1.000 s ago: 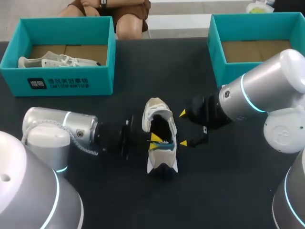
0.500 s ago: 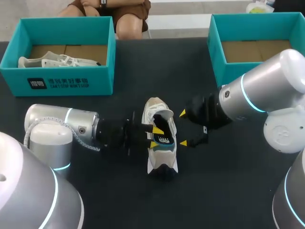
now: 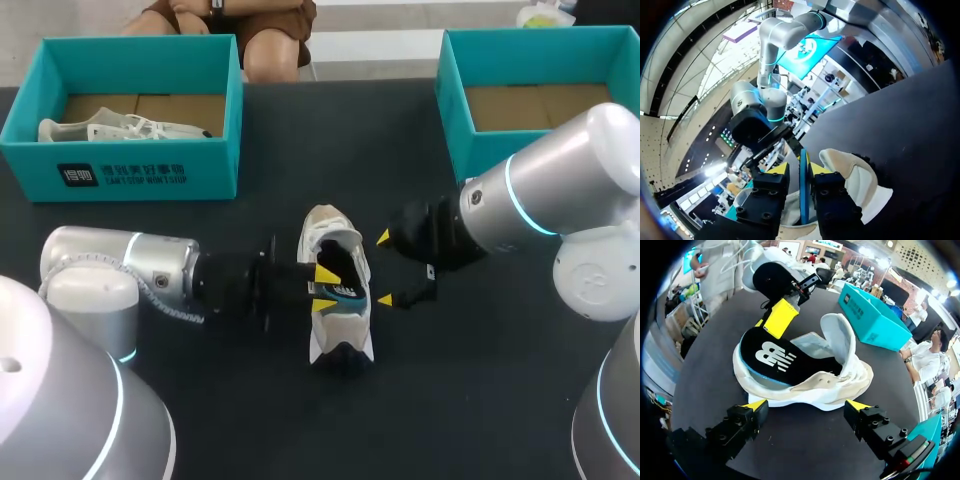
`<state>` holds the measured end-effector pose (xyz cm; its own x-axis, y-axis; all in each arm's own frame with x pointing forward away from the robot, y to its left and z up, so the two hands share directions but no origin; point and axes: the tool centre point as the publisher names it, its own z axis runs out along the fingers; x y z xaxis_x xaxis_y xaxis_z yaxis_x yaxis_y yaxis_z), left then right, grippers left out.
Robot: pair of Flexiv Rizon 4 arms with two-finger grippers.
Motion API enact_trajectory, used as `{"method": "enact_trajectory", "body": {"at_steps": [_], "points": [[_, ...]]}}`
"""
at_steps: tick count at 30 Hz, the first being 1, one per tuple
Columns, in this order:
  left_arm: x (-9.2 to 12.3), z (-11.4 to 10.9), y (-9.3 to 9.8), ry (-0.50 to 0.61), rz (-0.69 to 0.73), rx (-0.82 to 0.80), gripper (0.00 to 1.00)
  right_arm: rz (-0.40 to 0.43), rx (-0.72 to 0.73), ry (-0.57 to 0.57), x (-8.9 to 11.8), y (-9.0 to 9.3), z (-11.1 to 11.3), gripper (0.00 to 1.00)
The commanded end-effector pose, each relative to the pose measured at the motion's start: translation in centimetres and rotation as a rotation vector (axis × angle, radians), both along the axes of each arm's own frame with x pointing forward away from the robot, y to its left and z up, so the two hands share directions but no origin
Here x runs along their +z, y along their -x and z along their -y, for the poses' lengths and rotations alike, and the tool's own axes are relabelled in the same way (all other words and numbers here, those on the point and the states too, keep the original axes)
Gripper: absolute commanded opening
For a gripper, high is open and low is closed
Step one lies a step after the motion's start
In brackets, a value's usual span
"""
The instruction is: Take the shoe out of the shoebox, open the shoe tongue, remove and reinsert the insole, then place the shoe into the shoebox
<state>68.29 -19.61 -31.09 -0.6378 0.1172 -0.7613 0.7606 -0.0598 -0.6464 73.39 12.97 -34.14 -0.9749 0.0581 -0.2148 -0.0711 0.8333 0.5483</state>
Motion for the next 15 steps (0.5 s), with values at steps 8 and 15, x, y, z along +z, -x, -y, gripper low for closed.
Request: {"method": "enact_trajectory", "body": {"at_steps": [8, 15], "points": [[-1.9, 0.5, -0.1, -0.038, -0.018, -0.014, 0.00, 0.001, -0.002, 0.000, -0.1, 0.1, -0.1, 1.00], [-2.5, 0.0, -0.9, -0.062, -0.033, 0.000, 0.00, 0.001, -0.002, 0.000, -0.1, 0.1, -0.1, 1.00]]}}
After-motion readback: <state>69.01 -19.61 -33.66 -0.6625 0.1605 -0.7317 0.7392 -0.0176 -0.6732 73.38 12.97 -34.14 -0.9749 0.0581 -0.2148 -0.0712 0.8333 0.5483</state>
